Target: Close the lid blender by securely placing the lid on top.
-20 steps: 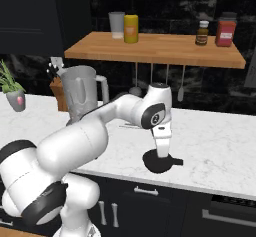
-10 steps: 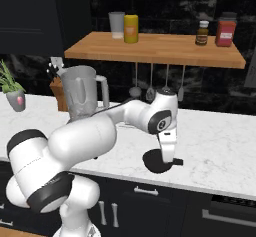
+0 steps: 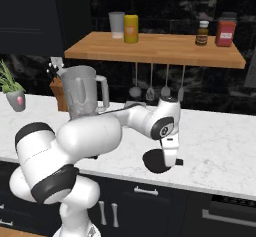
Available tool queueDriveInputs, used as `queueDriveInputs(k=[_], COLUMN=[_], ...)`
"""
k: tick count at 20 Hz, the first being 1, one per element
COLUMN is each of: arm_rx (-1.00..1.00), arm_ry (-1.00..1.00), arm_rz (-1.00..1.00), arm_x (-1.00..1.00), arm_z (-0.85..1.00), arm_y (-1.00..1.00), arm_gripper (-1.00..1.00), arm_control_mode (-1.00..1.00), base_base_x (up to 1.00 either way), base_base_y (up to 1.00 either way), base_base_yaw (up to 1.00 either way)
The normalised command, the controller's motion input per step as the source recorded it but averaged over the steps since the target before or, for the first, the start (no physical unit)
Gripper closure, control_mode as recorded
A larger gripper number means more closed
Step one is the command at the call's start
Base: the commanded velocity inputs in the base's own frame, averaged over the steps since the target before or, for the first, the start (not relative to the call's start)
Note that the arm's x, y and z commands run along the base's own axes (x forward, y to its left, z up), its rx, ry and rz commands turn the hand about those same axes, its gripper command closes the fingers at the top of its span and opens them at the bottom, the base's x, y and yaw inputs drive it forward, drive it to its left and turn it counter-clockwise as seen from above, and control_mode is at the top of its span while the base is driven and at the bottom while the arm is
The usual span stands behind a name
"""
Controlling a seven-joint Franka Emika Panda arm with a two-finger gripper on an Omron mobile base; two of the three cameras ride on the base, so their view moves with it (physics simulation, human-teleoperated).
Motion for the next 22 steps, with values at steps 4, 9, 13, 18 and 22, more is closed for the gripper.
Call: queueDriveInputs(k=[4,9,13,18,22], arm_rx=[0.04,0.05,0.07,0.06,0.01], arm_ry=[0.00,0.00,0.00,0.00,0.00], arm_rz=[0.00,0.00,0.00,0.00,0.00], arm_x=[0.23,0.30,0.30,0.29,0.24], arm_z=[-0.24,-0.22,-0.19,-0.21,-0.22], arm_y=[-0.15,-0.18,-0.27,-0.24,-0.05], arm_gripper=[-1.00,-1.00,-1.00,-1.00,-1.00], arm_control_mode=[-1.00,-1.00,-1.00,-1.00,-1.00], base_base_x=[0.00,0.00,0.00,0.00,0.00], base_base_y=[0.00,0.00,0.00,0.00,0.00], base_base_yaw=[0.00,0.00,0.00,0.00,0.00])
